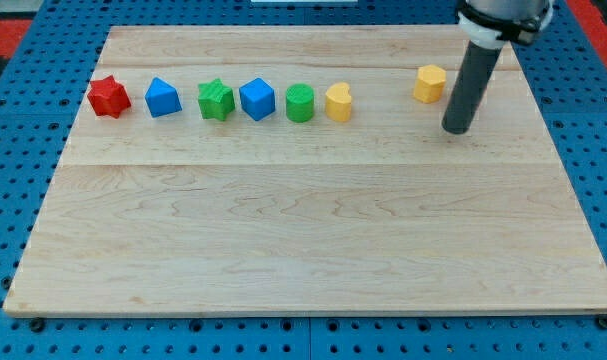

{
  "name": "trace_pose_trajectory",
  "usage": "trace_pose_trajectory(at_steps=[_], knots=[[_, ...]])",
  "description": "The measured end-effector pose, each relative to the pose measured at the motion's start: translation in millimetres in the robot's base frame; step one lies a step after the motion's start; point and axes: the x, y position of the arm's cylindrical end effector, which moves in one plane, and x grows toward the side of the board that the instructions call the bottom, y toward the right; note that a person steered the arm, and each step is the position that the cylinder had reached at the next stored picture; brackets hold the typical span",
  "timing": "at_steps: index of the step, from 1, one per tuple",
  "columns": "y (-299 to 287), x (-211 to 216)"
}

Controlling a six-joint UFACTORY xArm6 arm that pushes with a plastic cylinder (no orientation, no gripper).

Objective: Push the yellow hexagon red circle in a horizontal line

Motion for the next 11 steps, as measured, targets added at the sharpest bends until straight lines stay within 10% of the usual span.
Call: trace_pose_trajectory(at_steps=[3,5,11], knots=[[-74,-53],[-22,-113],[-4,-61]])
